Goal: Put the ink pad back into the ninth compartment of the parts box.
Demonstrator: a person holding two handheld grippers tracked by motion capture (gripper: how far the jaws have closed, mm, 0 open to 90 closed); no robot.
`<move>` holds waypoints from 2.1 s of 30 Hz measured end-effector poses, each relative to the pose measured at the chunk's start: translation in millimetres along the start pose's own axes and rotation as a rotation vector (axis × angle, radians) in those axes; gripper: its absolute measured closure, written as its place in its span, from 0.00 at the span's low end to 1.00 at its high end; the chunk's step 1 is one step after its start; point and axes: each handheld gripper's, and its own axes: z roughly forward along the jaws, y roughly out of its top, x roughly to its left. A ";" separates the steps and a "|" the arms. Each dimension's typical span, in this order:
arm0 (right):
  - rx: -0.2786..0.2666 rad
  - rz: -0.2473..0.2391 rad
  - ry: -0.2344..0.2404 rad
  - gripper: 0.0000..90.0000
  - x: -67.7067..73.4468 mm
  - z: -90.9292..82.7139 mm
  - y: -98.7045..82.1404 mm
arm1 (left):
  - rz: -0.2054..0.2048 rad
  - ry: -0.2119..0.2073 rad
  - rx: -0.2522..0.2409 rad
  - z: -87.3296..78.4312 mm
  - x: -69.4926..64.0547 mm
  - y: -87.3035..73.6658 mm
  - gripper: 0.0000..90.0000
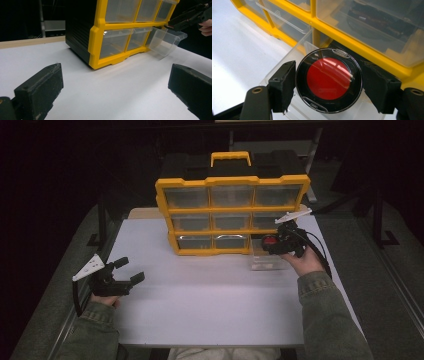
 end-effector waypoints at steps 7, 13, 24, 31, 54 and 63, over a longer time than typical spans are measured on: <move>-0.001 0.014 0.018 0.30 2.0 1.1 -0.2 | -0.001 -0.002 0.005 0.2 0.3 0.1 0.00; -0.068 0.033 0.059 0.04 2.2 -7.3 -0.4 | -0.003 -0.002 0.003 -0.4 0.9 0.1 0.00; -0.118 0.059 0.079 0.00 3.8 -16.8 -6.5 | 0.003 -0.022 0.024 2.6 -1.2 -1.0 0.00; -0.146 0.086 0.090 0.00 2.1 -19.9 -16.7 | -0.001 -0.022 0.021 4.1 -0.9 -1.3 0.00; -0.194 0.119 0.123 0.00 4.6 -24.7 -51.7 | -0.013 -0.024 0.031 5.1 -0.7 -3.3 0.00; -0.225 0.106 0.119 0.00 10.2 -29.6 -66.0 | -0.019 -0.032 0.025 4.3 0.1 -2.8 0.00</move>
